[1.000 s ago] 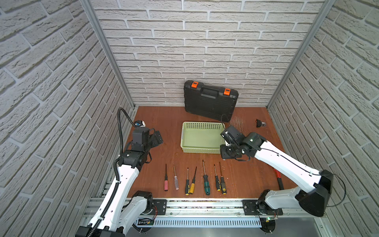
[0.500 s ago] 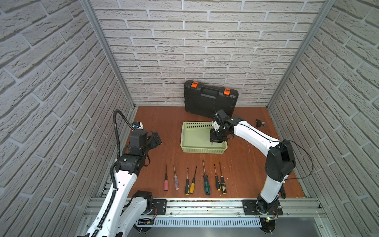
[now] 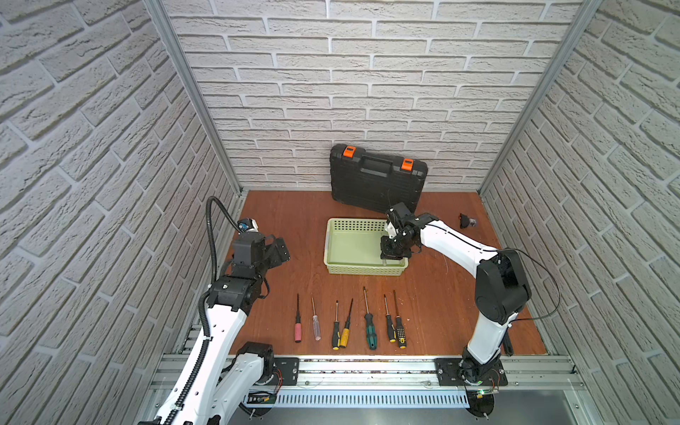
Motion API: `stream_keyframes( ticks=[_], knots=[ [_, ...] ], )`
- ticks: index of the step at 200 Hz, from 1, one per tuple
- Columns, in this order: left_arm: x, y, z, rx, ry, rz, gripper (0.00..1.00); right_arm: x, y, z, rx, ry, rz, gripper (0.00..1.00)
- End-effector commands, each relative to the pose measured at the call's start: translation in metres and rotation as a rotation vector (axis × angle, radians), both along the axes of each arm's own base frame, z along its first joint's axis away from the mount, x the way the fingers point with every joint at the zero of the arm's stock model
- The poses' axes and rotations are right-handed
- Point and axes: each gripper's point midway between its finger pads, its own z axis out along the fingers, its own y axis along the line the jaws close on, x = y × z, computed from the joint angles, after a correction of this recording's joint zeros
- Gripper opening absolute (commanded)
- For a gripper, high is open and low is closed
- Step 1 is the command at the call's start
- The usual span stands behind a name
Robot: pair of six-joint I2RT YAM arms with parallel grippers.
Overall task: Put the screwdriver in the bin
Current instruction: Place the screwdriver into the bin.
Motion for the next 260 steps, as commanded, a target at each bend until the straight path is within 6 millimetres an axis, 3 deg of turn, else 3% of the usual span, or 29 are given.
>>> stream_keyframes(
  ticks=[1,91,132,145,151,172,188,191,223,260],
  knots=[
    [-0.003,0.004,0.002,0.02,-0.007,0.01,0.98,0.008,0.0,-0.011,-0.011,-0.01,0.015,0.05],
    [-0.009,0.008,0.002,0.034,-0.002,0.026,0.98,0.018,-0.005,-0.036,-0.055,0.01,0.028,0.06],
    [-0.013,0.013,0.002,0.051,-0.003,0.041,0.98,0.022,-0.004,-0.033,-0.056,0.006,0.038,0.25],
    [-0.013,0.013,0.004,0.054,-0.008,0.042,0.98,0.023,-0.003,-0.032,-0.053,0.005,0.041,0.26],
    [-0.014,0.013,0.004,0.054,-0.008,0.041,0.98,0.021,-0.004,-0.043,-0.064,0.029,0.043,0.26],
    [-0.015,0.015,0.006,0.056,-0.014,0.046,0.98,0.023,-0.005,-0.038,-0.071,0.02,0.045,0.27],
    [-0.016,0.016,0.006,0.059,-0.016,0.05,0.98,0.024,-0.005,-0.031,-0.075,0.01,0.046,0.27],
    [-0.016,0.016,0.006,0.058,-0.017,0.051,0.98,0.026,-0.005,-0.019,-0.068,-0.018,0.044,0.27],
    [-0.015,0.016,0.006,0.056,-0.018,0.054,0.98,0.027,-0.01,0.028,-0.065,-0.117,0.035,0.3],
    [-0.01,0.016,0.007,0.051,-0.002,0.062,0.98,0.001,-0.019,0.085,-0.095,-0.223,0.048,0.31]
  ],
)
